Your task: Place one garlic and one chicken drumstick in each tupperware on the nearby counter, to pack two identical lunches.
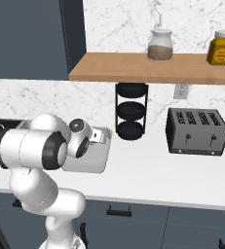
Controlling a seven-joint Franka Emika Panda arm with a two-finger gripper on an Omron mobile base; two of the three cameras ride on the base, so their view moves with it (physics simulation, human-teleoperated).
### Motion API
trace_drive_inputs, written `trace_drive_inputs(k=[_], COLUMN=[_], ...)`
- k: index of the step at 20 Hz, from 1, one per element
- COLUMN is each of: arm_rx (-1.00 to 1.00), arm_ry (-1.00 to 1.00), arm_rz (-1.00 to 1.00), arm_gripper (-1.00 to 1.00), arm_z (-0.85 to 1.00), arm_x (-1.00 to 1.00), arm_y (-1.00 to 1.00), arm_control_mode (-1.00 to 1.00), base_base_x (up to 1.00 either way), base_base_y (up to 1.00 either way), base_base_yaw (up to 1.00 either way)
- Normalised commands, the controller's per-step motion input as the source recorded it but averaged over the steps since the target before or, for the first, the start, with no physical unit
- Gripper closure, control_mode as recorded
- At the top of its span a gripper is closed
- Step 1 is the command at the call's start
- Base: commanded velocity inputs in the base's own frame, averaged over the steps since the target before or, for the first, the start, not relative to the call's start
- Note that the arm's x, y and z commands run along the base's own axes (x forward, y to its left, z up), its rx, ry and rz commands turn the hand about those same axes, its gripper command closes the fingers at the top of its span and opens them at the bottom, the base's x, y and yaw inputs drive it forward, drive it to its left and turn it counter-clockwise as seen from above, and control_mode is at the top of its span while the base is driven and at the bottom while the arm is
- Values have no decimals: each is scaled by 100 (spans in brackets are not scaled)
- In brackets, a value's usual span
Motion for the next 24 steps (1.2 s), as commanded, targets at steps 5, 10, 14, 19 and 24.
trace_drive_inputs(k=[5, 10, 14, 19, 24], arm_rx=[0, 0, 0, 0, 0], arm_ry=[-3, -2, -6, -7, 0], arm_rz=[-5, -5, -1, 0, 4], arm_gripper=[-100, -100, -100, -100, -100], arm_z=[47, 100, 100, 89, 29], arm_x=[-5, -59, -100, -99, -100], arm_y=[0, 0, 0, 0, 0], arm_control_mode=[-100, -100, -100, -100, -100], base_base_x=[0, 0, 0, 0, 0], base_base_y=[0, 0, 0, 0, 0], base_base_yaw=[0, 0, 0, 0, 0])
